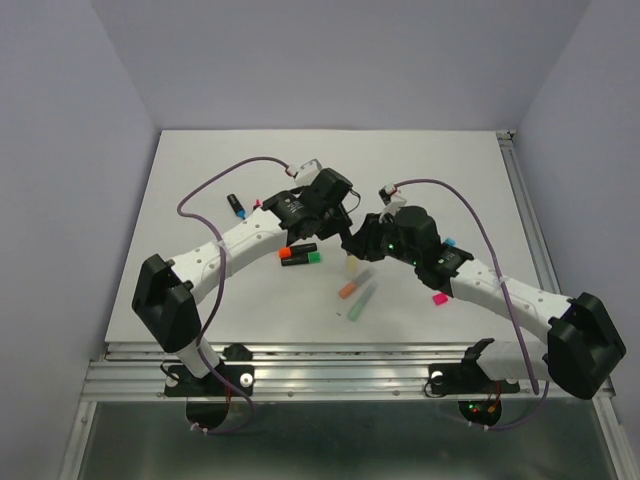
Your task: Open the pen caps
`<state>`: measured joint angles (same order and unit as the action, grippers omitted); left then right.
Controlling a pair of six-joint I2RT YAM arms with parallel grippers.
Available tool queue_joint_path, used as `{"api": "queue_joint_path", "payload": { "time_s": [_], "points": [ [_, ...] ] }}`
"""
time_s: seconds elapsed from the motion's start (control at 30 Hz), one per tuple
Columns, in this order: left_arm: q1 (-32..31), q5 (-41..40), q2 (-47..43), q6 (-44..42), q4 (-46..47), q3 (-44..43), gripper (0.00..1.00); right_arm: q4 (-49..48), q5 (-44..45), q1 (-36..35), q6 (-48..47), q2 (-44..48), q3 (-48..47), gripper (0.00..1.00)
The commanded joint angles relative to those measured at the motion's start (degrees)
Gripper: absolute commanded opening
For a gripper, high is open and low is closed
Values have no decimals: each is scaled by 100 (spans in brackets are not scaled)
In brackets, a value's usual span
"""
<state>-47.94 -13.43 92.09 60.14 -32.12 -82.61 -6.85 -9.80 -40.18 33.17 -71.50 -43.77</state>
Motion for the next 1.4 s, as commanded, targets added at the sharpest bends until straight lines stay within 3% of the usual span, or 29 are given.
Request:
{"api": "queue_joint_path", "payload": {
  "time_s": [0.0,0.17,0.63,1.07,1.2,1.3,1.37],
  "points": [
    [-31,-195,-34,68,48,-273,0,-133,-30,-51,128,49,-149,16],
    [92,-379,133,33,39,-545,0,149,-241,-51,278,110,-150,1],
    [927,-854,581,-178,443,-924,0,404,-1778,-60,743,1077,509,1],
    [1358,-1162,722,-371,399,-977,0,535,-2280,-60,1060,1754,923,1],
    [1428,-1214,687,-459,320,-941,0,1281,-1597,-60,841,1860,730,1],
    [1542,-1276,591,-775,233,-915,0,1958,-500,-34,630,1623,422,1],
    [1647,-1084,608,-1412,267,-889,0,2204,-260,28,542,1456,317,1]
  ]
}}
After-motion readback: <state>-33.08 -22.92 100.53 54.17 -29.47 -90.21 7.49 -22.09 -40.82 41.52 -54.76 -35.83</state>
